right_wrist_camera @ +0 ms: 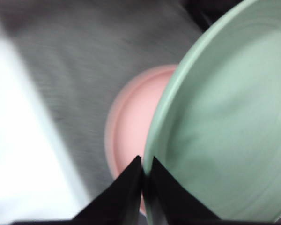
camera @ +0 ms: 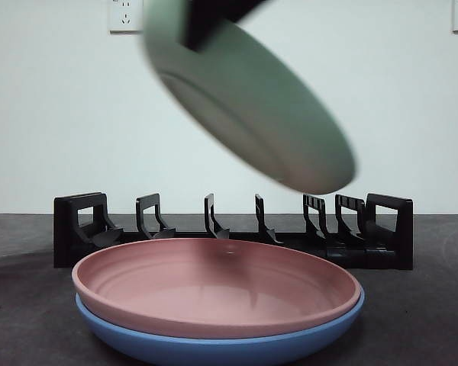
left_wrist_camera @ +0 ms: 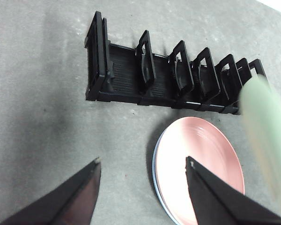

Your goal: Place the plate

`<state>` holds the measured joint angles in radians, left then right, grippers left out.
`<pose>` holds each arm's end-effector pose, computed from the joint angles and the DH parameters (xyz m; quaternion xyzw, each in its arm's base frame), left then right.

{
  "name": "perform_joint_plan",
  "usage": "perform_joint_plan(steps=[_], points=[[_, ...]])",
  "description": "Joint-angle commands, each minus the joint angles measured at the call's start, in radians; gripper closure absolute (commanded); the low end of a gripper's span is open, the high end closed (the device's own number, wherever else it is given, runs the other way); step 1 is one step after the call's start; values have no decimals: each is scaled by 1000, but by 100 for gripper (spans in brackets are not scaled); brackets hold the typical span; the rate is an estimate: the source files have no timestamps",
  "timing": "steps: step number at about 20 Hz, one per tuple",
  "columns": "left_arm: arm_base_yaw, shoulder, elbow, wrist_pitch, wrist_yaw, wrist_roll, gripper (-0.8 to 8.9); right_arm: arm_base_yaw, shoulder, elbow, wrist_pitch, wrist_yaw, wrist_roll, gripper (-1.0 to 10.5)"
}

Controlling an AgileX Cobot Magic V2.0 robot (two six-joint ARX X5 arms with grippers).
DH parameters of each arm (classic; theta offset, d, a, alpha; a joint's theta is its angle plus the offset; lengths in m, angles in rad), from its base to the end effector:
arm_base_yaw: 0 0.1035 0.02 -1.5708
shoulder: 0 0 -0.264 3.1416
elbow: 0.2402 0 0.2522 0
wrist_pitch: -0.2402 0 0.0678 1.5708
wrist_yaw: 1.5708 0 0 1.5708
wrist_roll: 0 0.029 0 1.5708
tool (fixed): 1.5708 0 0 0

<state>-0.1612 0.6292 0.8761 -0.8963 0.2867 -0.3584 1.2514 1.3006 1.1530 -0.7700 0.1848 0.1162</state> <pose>0.1029 -0.0250 0.3191 -0.1844 0.3508 -0.1504 0.9057 0.0864 0.2444 0.3048 -0.2461 0.3594 0.4357 0.7877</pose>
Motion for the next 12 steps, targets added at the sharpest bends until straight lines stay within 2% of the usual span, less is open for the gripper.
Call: perform_joint_plan(steps=[1,4,12], points=[[-1,4,19,6,-3,10,534,45,65,14,18,9,9,938],[-1,4,19,6,-3,10,534,69,143,14,-2,6,42,938],[-1,4,19,6,-11,31,534,69,318,14,18,7,40,938]])
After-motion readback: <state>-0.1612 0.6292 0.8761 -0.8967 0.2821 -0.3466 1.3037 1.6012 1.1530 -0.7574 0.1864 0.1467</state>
